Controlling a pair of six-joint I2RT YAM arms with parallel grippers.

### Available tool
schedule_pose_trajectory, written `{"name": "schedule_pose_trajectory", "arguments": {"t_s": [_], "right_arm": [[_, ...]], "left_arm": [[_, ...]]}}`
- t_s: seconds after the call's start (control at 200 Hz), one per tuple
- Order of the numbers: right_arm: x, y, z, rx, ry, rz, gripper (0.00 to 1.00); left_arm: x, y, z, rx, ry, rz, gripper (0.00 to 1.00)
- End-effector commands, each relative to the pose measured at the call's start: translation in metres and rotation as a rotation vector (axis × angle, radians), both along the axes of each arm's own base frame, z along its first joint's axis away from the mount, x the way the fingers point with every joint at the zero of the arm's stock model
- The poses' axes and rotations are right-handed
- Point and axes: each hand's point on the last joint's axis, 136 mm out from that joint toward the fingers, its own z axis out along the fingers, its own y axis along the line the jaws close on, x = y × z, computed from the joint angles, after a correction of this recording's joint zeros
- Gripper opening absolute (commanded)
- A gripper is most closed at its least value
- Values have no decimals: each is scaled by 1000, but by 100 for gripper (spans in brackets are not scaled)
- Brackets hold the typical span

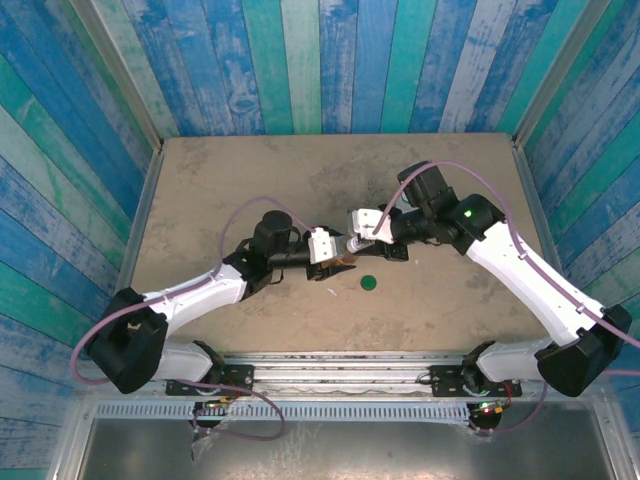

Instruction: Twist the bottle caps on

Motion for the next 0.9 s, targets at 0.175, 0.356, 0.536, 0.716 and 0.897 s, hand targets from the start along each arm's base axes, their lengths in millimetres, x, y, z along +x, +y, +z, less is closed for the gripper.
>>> {"name": "schedule_pose_trajectory", "arguments": {"t_s": [0.175, 0.356, 0.536, 0.716, 0.897], "right_arm": [[0, -2, -5, -27, 16, -9, 32], [6, -5, -10, -56, -2, -30, 35], [8, -3, -12, -60, 10, -34, 33], [6, 1, -2, -25, 27, -36, 13], [12, 6, 9, 60, 123, -168, 10]], "left_arm": [[-2, 2, 29, -41, -48, -7, 58], [-3, 1, 29, -42, -46, -12, 58], [-6, 5, 38, -57, -67, -9, 58], [-2, 5, 37, -51, -70, 12, 58], [21, 9, 37, -61, -102, 139, 57]]}}
